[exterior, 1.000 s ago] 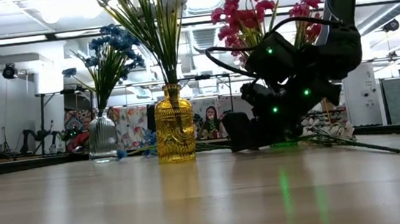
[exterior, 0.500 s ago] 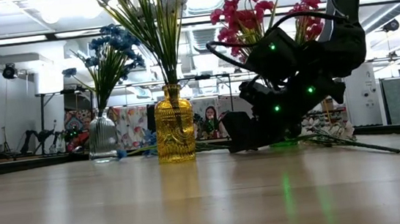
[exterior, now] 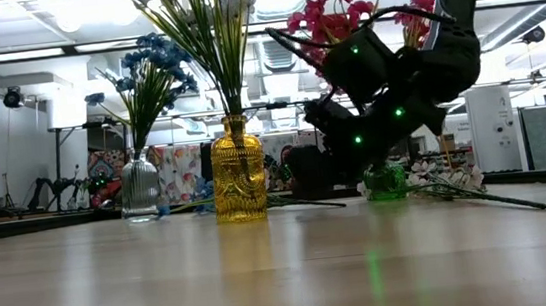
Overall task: Sort flowers into vase by color
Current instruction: Put the blue flowers into the transparent vase
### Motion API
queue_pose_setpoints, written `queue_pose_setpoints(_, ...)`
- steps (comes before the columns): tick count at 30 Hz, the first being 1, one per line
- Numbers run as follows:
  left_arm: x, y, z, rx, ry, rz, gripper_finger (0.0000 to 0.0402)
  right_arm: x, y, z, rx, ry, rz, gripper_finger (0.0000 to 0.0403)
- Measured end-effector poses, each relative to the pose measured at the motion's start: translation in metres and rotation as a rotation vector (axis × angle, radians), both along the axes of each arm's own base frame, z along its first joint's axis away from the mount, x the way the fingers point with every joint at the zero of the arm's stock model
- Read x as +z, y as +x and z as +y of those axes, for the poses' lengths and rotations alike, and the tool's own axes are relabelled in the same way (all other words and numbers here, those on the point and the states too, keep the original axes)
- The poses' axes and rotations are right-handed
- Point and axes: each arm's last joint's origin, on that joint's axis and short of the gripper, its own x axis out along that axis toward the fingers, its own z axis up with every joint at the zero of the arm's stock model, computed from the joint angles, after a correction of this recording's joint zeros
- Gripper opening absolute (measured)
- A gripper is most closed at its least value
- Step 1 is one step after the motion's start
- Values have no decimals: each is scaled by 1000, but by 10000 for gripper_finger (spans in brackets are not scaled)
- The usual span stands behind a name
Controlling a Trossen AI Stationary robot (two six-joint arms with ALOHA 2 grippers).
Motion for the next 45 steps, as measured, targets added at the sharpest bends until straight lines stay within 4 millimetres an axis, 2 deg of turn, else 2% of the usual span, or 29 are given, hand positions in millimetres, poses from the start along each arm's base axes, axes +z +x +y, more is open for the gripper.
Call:
queue_pose_setpoints(6,0,0,0,0,0,0,166,-8,-5,-14,-36,43,68,219)
queue_pose_setpoints(13,0,0,0,0,-1,0,166,-12,-7,-14,-24,110,102,205)
queue_pose_setpoints(28,0,0,0,0,-2,-1,166,-15,-8,13,40,121,152,17)
queue_pose_setpoints(38,0,0,0,0,-5,-2,166,10,-28,42,53,196,265,14)
queue_pose_setpoints(45,0,0,-1,0,-10,-4,166,25,-49,66,43,250,352,13)
